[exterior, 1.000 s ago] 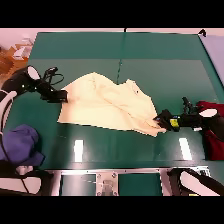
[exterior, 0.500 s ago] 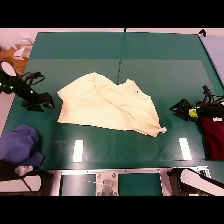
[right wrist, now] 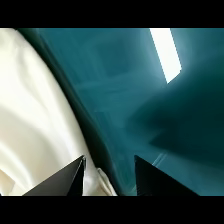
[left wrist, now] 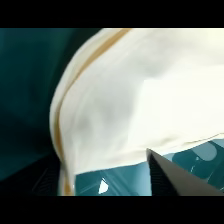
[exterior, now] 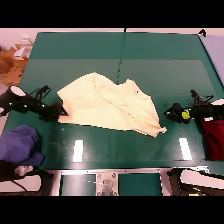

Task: Fold the shirts.

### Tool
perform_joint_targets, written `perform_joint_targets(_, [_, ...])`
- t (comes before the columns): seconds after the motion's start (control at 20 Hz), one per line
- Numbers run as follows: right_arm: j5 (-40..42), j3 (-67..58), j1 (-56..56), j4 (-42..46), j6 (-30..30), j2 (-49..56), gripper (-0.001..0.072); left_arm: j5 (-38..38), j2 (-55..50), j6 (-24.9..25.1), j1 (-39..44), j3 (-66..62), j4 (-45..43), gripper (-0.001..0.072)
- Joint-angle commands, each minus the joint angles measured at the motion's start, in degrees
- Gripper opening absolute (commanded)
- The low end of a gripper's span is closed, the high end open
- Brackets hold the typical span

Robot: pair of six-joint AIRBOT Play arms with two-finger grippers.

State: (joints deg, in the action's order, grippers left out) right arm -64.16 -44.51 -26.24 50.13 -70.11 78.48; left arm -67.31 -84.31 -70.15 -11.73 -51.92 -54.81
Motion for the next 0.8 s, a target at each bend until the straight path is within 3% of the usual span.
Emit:
perform_joint_targets(0.0, [-0.04,-0.04,1.75,-0.13,0.83,0.39,0.0349,0.09,-1.92,6.01,-0.04,1.14,3.89,0.0365])
perform_joint_targets(0.1, [-0.42,-0.04,1.75,-0.13,1.53,1.03,0.0352,-0.02,-1.86,6.45,-0.04,0.63,3.80,0.0045])
perform_joint_targets(0.25, [-2.51,-0.07,1.77,-0.63,3.56,3.69,0.0421,-0.02,-1.86,6.82,-0.04,-0.11,3.80,0.0022])
perform_joint_targets(0.55, [-5.84,-0.04,3.76,-4.50,6.29,8.85,0.0416,-0.52,-1.86,6.78,-0.04,-0.15,3.82,0.0023])
perform_joint_targets(0.6, [-6.54,-0.07,4.70,-4.52,6.32,9.33,0.0393,-0.79,-1.81,6.80,-0.04,-0.15,3.82,0.0023])
perform_joint_targets(0.65, [-6.62,-0.09,5.49,-4.52,6.34,9.42,0.0316,-1.29,-1.81,6.80,-0.04,-0.31,3.85,0.0022])
perform_joint_targets(0.7, [-7.02,-0.44,5.90,-4.59,6.40,9.35,0.0216,-2.43,-1.81,6.80,-0.04,-0.94,3.80,0.0022])
perform_joint_targets(0.75, [-8.46,-1.29,5.92,-4.79,7.50,9.27,0.0059,-4.22,-1.75,6.78,-0.04,-2.38,3.80,0.0022])
